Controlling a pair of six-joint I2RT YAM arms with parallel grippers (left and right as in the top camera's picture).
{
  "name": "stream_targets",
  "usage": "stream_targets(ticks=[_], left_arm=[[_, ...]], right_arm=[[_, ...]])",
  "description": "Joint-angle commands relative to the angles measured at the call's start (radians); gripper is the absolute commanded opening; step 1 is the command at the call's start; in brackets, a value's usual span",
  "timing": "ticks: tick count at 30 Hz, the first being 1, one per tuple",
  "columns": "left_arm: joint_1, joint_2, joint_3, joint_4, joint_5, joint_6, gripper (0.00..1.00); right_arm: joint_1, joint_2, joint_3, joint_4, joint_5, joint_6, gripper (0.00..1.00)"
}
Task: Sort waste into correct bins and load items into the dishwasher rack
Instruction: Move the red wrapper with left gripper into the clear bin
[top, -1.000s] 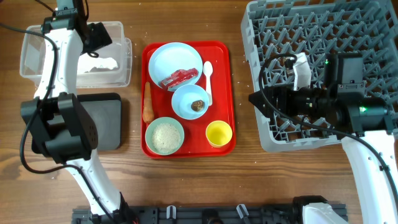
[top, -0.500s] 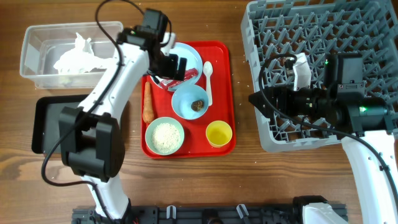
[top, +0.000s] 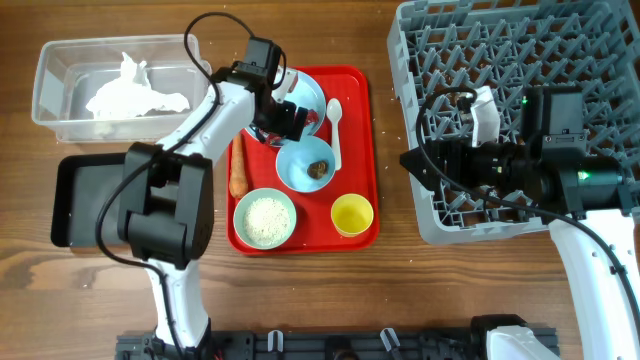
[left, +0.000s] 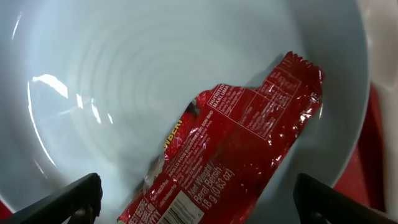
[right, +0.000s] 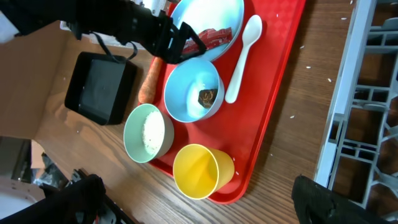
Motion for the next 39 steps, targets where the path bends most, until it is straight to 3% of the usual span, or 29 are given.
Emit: stream_targets(ticks=[1, 10, 13, 15, 22, 26, 30, 33, 35, 36, 37, 38, 39], left_arm=[[0.005, 0.034, -0.009, 0.011, -0.007, 0.015, 0.95], [0.004, 0.085, -0.009, 0.034, -0.007, 0.013, 0.53], [0.004, 0.1, -0.009, 0.04, -0.007, 0.009, 0.27], [0.005, 0.099, -0.009, 0.053, -0.008, -0.018, 0.04], [0.035, 0.011, 0.196, -0.092, -0.037, -0.202, 0.04], [0.111, -0.085, 0.309, -0.145, -0.049, -0.208, 0.04], [0.238, -0.117, 0.308, -0.104, -0.188, -0.207, 0.04], [0.324, -0.079, 0.304, -0.065, -0.19, -0.208, 0.14], [0.364, -0.053, 0.304, -0.052, -0.19, -0.208, 0.4], [0.383, -0.04, 0.304, -0.053, -0.19, -0.208, 0.66], [0.396, -0.031, 0.304, -0.056, -0.19, -0.209, 0.82], [0.404, -0.031, 0.304, -0.061, -0.19, -0.211, 0.95], [0.405, -0.031, 0.304, -0.062, -0.19, -0.211, 1.0]], right_arm=[[0.003, 0.001, 0.018, -0.001, 0.006, -0.019, 1.0], [0.003, 0.001, 0.018, -0.003, 0.006, -0.019, 1.0], [0.003, 0.001, 0.018, -0.004, 0.006, -0.019, 1.0], [0.003, 0.001, 0.018, -0.005, 0.006, -0.019, 0.99], [0.003, 0.001, 0.018, -0.006, 0.006, -0.019, 1.0], [0.003, 0.001, 0.018, -0.004, 0.006, -0.019, 1.0], [0.003, 0.001, 0.018, -0.001, 0.006, -0.019, 1.0], [0.003, 0.001, 0.018, 0.0, 0.006, -0.019, 1.0], [0.003, 0.001, 0.018, -0.001, 0.006, -0.018, 1.0], [0.003, 0.001, 0.018, -0.001, 0.006, -0.018, 1.0], [0.003, 0.001, 0.018, -0.001, 0.006, -0.018, 1.0], [0.003, 0.001, 0.018, -0.001, 0.006, -0.018, 1.0], [0.003, 0.001, 0.018, -0.001, 0.006, -0.018, 1.0]])
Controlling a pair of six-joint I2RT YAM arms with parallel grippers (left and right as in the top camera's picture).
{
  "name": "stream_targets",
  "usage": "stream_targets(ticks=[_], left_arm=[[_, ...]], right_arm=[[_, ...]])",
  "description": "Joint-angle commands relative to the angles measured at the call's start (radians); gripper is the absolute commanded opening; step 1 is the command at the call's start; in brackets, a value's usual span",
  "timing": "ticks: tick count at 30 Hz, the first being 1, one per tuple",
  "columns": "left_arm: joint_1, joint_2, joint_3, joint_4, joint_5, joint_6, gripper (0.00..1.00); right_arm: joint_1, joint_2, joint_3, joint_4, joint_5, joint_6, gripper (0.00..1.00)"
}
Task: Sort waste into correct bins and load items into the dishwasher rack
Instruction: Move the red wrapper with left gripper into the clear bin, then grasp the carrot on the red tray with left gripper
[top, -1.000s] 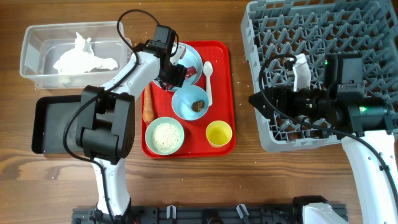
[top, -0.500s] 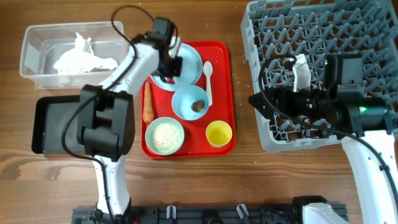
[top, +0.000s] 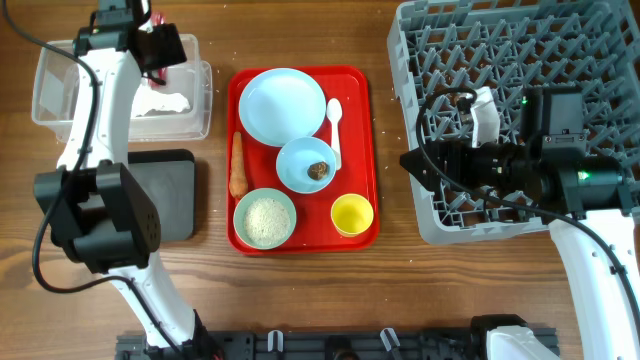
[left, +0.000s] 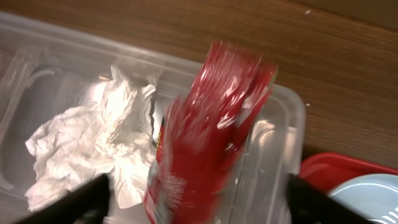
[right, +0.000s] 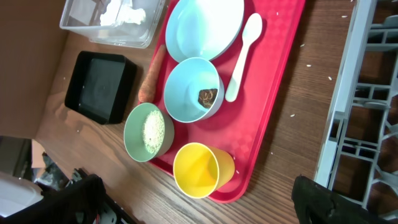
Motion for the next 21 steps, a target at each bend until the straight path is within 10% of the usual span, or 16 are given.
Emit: stream_targets(ticks=[1, 9, 21], left_arm=[[0.009, 0.012, 0.0, -0.002, -0.012, -0.005, 1.0], [0.005, -0.116, 0.024, -0.066, 0.095, -0.05, 1.0], [-0.17, -0.305, -0.041, -0.594, 0.187, -0.259, 1.0]], right_arm=[[0.003, 0.001, 0.018, 0.004, 0.006, -0.018, 1.0], [0.003, 0.001, 0.018, 0.004, 0.006, -0.019, 1.0], [0.003, 0.001, 0.018, 0.011, 0.006, -0.019, 1.0]])
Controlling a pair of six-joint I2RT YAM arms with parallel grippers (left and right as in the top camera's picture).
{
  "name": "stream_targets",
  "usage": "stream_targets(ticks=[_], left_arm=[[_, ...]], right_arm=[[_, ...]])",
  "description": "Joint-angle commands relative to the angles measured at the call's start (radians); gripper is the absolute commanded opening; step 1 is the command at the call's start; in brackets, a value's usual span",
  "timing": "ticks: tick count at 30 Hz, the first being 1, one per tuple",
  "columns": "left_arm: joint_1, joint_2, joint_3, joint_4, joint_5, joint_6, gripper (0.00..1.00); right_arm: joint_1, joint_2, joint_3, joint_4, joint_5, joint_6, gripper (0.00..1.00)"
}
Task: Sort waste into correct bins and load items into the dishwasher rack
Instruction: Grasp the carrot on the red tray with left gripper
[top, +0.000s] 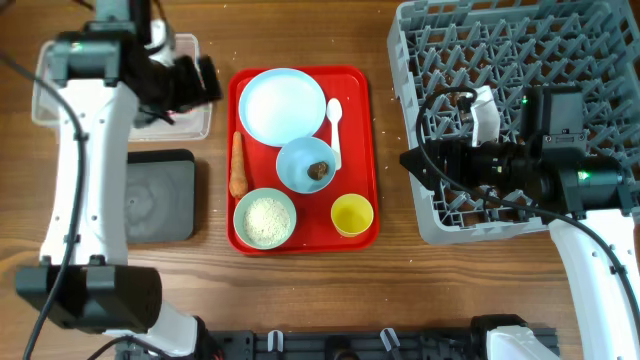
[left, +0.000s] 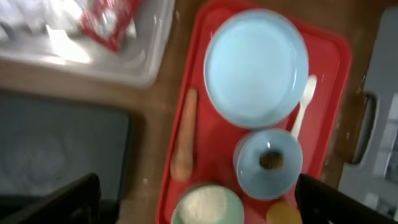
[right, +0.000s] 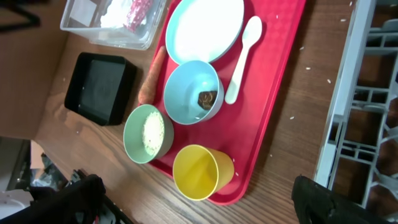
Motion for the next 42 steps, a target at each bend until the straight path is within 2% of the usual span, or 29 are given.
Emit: stream_targets(ticks=[1, 8, 13, 17, 20, 21, 25, 29, 36, 42], left_arm=[[-0.076, 0.019, -0.079, -0.015, -0.046, -0.146, 1.0], [-0.186, 0.019, -0.287, 0.063, -0.103, -0.224, 1.0], [-0.203, 0.019, -0.568, 0.34, -0.163, -0.293, 0.98], [-0.204, 0.019, -0.701, 0.515, -0.176, -0.29, 0.97], [-0.208, 0.019, -0.772, 0.611, -0.172, -0.234, 0.92], [-0.208, 0.019, -0.787, 0.629, -0.172, -0.226, 0.9], [-0.208, 0.024, -0.812, 0.684, -0.172, -0.185, 0.71], [-0.208, 0.026, -0.812, 0.71, -0.172, -0.181, 0.67], [-0.208, 0.026, -0.811, 0.755, -0.15, -0.058, 0.69], [-0.208, 0.055, -0.815, 0.748, -0.115, -0.025, 0.6]], right_arm=[[0.003, 0.001, 0.018, 0.002, 0.006, -0.02, 1.0], [0.003, 0.001, 0.017, 0.003, 0.029, -0.02, 1.0], [0.003, 0.001, 0.017, 0.002, 0.029, -0.02, 1.0], [0.003, 0.001, 0.017, 0.002, 0.029, -0.019, 1.0], [0.003, 0.001, 0.017, 0.002, 0.028, -0.017, 1.0], [0.003, 0.001, 0.017, 0.002, 0.028, -0.017, 1.0], [0.003, 0.001, 0.017, 0.001, 0.028, -0.016, 0.99], [0.003, 0.001, 0.017, -0.003, 0.028, -0.017, 1.0], [0.003, 0.001, 0.016, -0.006, 0.028, -0.018, 1.0], [0.003, 0.001, 0.016, -0.005, 0.028, -0.018, 1.0]])
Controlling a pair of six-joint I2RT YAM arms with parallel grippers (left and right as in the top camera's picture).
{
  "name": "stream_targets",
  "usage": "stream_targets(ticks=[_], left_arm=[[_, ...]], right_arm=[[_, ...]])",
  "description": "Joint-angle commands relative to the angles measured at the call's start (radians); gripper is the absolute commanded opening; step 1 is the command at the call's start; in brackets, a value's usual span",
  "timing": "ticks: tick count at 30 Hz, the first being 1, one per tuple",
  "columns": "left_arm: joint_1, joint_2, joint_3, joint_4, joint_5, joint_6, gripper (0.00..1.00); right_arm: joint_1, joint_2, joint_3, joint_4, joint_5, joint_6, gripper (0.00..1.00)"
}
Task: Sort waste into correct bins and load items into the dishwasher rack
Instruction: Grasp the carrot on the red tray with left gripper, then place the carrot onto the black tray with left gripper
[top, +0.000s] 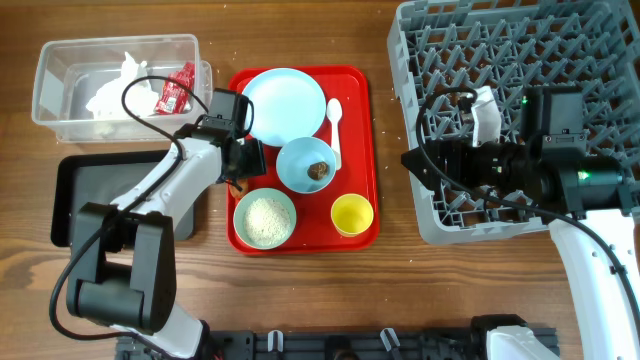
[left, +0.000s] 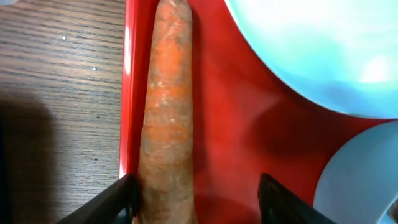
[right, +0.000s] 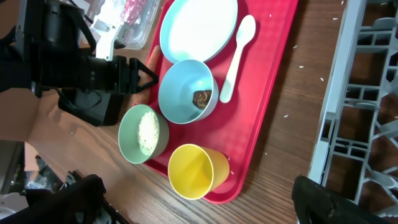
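Note:
An orange carrot (left: 166, 106) lies along the left rim of the red tray (top: 357, 150). My left gripper (left: 196, 205) is low over it and open, one finger (left: 124, 199) against the carrot's left side and the other far to its right. A red wrapper (top: 175, 90) and white tissue (top: 115, 95) lie in the clear bin (top: 48, 110). On the tray stand a pale blue plate (top: 285, 105), a white spoon (top: 335, 120), a blue bowl (top: 310, 165) with a food scrap, a green bowl (top: 265, 218) of rice and a yellow cup (top: 352, 214). My right gripper (top: 408, 162) hangs open and empty.
The grey dishwasher rack (top: 430, 225) fills the right side, with my right arm lying over it. A black bin (top: 80, 200) sits left of the tray, below the clear bin. Bare wood shows between the tray and the rack.
My left gripper was high above the tray and bins, open and empty. Now it is down at the tray's left rim, open around the carrot. The right arm has barely shifted.
My left gripper stood open around the red wrapper in the blue plate. Then it held the wrapper over the clear bin. Then the wrapper lay in that bin and the gripper was empty above. Now the gripper is at the carrot.

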Motion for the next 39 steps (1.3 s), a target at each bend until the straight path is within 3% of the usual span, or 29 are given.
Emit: stream_targets(ticks=[1, 7, 11, 15, 19, 24, 28, 30, 33, 39], left_arm=[[-0.005, 0.061, -0.009, 0.004, 0.017, 0.03, 0.59], [-0.005, 0.139, -0.009, 0.021, 0.017, 0.026, 0.55], [-0.005, 0.14, -0.009, 0.035, 0.02, 0.02, 0.29], [-0.005, 0.14, 0.037, -0.008, 0.02, 0.018, 0.24], [-0.005, 0.121, 0.206, -0.177, 0.02, 0.019, 0.23], [-0.004, 0.068, 0.548, -0.497, 0.018, 0.019, 0.19], [0.024, 0.005, 0.637, -0.654, -0.077, 0.018, 0.19], [0.118, -0.024, 0.637, -0.798, -0.17, -0.008, 0.16], [0.257, -0.024, 0.626, -0.845, -0.201, -0.075, 0.14], [0.571, -0.023, 0.486, -0.703, -0.155, -0.277, 0.1]], right_arm=[[0.003, 0.001, 0.016, 0.0, 0.006, -0.017, 1.0], [0.003, 0.001, 0.016, -0.001, 0.006, -0.018, 1.0], [0.003, 0.001, 0.016, -0.001, 0.006, -0.017, 1.0], [0.003, 0.001, 0.016, -0.002, 0.006, -0.017, 1.0], [0.003, 0.001, 0.016, -0.002, 0.006, -0.018, 1.0], [0.003, 0.001, 0.016, -0.001, 0.006, -0.018, 1.0], [0.003, 0.001, 0.016, -0.001, 0.011, -0.02, 1.0], [0.003, 0.001, 0.016, -0.001, 0.037, -0.019, 1.0], [0.003, 0.001, 0.016, 0.0, 0.037, -0.019, 1.0], [0.003, 0.001, 0.016, 0.0, 0.037, -0.019, 1.0]])
